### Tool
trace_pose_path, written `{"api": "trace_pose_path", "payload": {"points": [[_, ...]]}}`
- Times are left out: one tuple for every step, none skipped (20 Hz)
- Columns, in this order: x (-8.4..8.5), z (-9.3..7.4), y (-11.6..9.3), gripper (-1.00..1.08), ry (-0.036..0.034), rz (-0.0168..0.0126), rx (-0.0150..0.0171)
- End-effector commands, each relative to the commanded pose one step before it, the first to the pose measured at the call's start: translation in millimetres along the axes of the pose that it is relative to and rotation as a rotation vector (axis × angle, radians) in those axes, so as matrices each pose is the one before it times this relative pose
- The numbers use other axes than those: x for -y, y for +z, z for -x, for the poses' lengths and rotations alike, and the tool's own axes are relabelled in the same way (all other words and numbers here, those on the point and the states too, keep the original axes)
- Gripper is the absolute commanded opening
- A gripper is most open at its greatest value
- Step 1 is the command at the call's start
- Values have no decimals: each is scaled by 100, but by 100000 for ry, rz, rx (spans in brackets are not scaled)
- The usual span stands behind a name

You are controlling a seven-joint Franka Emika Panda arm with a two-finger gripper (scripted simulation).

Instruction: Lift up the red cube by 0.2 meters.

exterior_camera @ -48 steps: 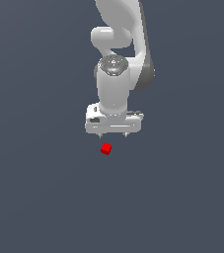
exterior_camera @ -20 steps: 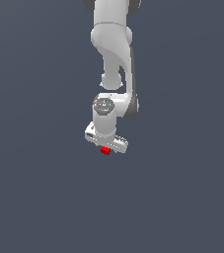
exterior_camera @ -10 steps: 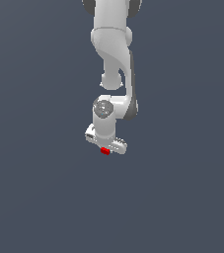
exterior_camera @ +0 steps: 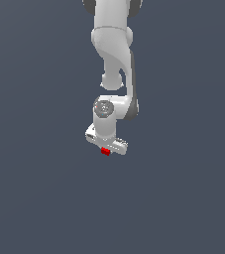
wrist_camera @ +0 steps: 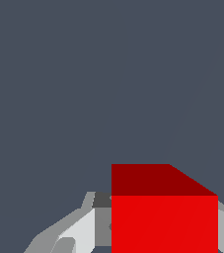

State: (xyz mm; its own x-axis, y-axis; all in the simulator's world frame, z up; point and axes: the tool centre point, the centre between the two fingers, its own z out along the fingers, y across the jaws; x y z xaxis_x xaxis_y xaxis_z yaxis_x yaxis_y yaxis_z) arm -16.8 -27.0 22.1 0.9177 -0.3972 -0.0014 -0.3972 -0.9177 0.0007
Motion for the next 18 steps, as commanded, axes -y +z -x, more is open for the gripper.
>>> {"api": "trace_pose_path", "payload": {"points": [[20,-26,-510,-100,-8,-58,-119],[-2,11,-307,-100,0,0,0],[-3,12,-364,-100,0,0,0],[-3,14,-422,-100,0,0,0],[-4,16,-482,-100,0,0,0],[-4,17,-543,-100,0,0,0],[-43,4,-609,-100,67,-18,0],[-5,20,-670,-100,0,0,0],[-5,20,-734,-100,0,0,0],[-5,21,-796,-100,0,0,0],[-6,21,-855,-100,0,0,0],[-6,20,-910,-100,0,0,0],[-6,19,-963,-100,0,0,0],[-6,17,-1013,-100,0,0,0],[-6,15,-1055,-100,0,0,0],[-43,-3,-1033,-100,69,6,-3],[-5,7,-993,-100,0,0,0],[-4,3,-952,-100,0,0,0]]}}
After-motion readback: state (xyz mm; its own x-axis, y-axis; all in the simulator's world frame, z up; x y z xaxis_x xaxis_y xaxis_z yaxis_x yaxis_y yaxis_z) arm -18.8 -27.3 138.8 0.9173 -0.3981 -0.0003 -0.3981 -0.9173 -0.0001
